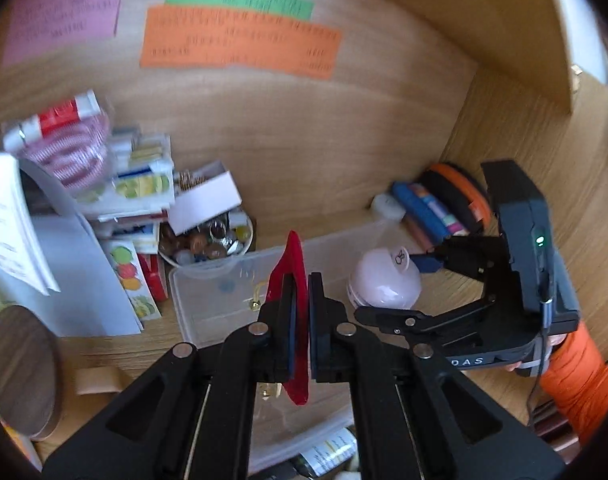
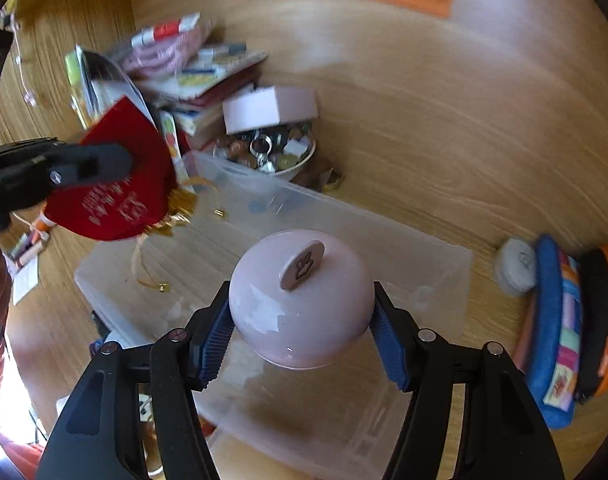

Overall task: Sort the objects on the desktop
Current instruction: 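Carry both items over the clear bin and open both tools to drop them, then withdraw both tools from the bin toward the remaining items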

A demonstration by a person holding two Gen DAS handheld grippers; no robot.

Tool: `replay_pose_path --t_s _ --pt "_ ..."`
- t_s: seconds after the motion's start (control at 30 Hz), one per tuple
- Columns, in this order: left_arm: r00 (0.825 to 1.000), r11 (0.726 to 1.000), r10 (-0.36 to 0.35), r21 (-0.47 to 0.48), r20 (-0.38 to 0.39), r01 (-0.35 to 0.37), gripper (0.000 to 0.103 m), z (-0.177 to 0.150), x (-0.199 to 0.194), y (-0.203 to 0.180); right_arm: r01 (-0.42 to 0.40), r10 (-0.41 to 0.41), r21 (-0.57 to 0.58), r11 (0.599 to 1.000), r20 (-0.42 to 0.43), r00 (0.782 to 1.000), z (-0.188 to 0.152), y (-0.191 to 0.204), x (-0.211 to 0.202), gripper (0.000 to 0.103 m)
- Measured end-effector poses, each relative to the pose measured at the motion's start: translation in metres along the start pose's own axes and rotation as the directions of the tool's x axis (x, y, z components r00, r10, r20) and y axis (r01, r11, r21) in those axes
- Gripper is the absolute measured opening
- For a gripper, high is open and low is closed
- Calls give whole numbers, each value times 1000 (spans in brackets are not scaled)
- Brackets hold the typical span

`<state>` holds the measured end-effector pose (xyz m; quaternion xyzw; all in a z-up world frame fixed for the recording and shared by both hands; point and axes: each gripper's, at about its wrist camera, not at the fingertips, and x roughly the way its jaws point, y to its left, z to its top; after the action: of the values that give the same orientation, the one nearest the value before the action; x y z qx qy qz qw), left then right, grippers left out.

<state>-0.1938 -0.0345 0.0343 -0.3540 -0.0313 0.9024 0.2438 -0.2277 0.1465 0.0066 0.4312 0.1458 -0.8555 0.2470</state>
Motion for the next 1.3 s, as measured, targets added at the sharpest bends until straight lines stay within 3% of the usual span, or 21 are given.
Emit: replay_pose_path --t_s 0.23,0.53,0.9,1.0,1.07,1.1,1.3 --pt "998 1000 20 -5 -59 -21 3 -7 28 12 21 -30 -85 996 -100 995 12 11 31 60" --pt "989 997 76 -2 -123 -76 3 -14 50 23 58 -103 -194 979 -226 969 16 30 66 60" --pt "983 994 111 24 -146 -109 9 -21 52 27 84 -143 -226 970 -259 955 12 40 74 60" --pt "983 992 123 45 -140 -118 20 -22 50 23 105 -161 -226 968 -246 956 10 39 70 62" --pt "982 988 145 63 -120 -138 48 -21 46 20 111 -162 -217 970 -234 959 8 37 65 63" --pt "982 986 155 70 -106 -148 53 -21 43 19 114 -164 -214 970 -229 960 8 36 63 63" --pt "983 983 169 80 -74 -163 59 -19 28 14 127 -159 -174 976 -180 971 3 28 36 66"
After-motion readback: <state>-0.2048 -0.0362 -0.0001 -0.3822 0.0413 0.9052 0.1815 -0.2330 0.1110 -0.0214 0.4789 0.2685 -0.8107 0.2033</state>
